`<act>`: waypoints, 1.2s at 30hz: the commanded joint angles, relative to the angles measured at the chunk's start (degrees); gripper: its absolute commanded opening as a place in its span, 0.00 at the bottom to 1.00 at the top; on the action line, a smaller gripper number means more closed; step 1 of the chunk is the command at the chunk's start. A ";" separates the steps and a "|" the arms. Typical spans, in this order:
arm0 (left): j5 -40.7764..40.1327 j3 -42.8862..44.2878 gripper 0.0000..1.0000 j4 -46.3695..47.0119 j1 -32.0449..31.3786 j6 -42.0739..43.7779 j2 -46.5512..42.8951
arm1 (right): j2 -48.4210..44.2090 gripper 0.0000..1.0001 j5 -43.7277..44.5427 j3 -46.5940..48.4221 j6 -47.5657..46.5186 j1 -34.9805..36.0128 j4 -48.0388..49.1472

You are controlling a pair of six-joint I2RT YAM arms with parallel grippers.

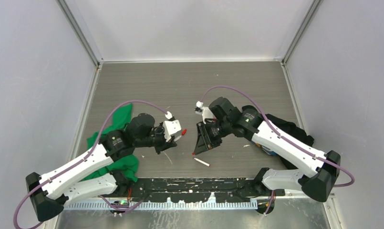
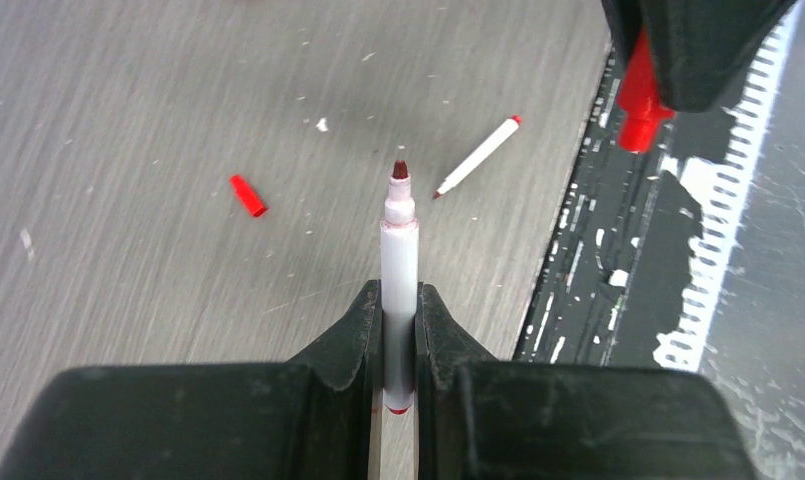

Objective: Insert the pens into the pen caps
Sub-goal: Place the pen cap at the center of the board.

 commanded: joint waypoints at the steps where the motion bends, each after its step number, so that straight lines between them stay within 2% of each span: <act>1: -8.93 2.25 0.00 4.59 2.41 -3.87 -3.50 | -2.78 0.01 15.92 -6.85 0.88 0.09 2.70; 3: -6.80 2.13 0.00 6.62 7.70 -7.06 -4.89 | -3.14 0.01 18.74 -13.54 3.07 0.18 10.03; 6: 1.18 1.96 0.00 10.19 17.98 -12.95 -5.57 | -1.88 0.01 22.41 -19.45 4.74 0.18 20.03; 9: 4.94 2.69 0.00 11.57 22.89 -16.53 -5.16 | 1.19 0.02 26.43 -22.74 5.36 0.24 27.39; 12: 5.45 2.90 0.00 11.47 23.34 -15.82 -5.60 | 4.94 0.06 29.16 -24.02 4.98 0.24 31.53; 17: 6.52 2.55 0.00 11.00 23.36 -14.44 -6.55 | 10.24 0.08 32.39 -25.33 3.76 0.18 38.41; 21: 7.28 2.35 0.00 11.29 23.36 -14.27 -7.18 | 15.10 0.15 33.80 -24.50 3.58 0.16 39.69; 22: 7.40 2.31 0.00 11.30 23.36 -14.31 -7.35 | 15.80 0.19 34.04 -24.41 3.70 0.18 39.59; 28: 8.79 2.05 0.00 12.20 23.28 -15.29 -8.34 | 14.81 0.56 38.43 -20.66 3.40 0.18 35.92; 31: 10.16 2.02 0.00 12.55 23.32 -15.92 -8.47 | 15.64 0.61 40.36 -17.11 3.20 0.27 33.86; 36: 10.85 1.85 0.00 12.89 23.27 -16.43 -8.83 | 19.41 0.62 42.96 -11.71 3.37 0.97 34.03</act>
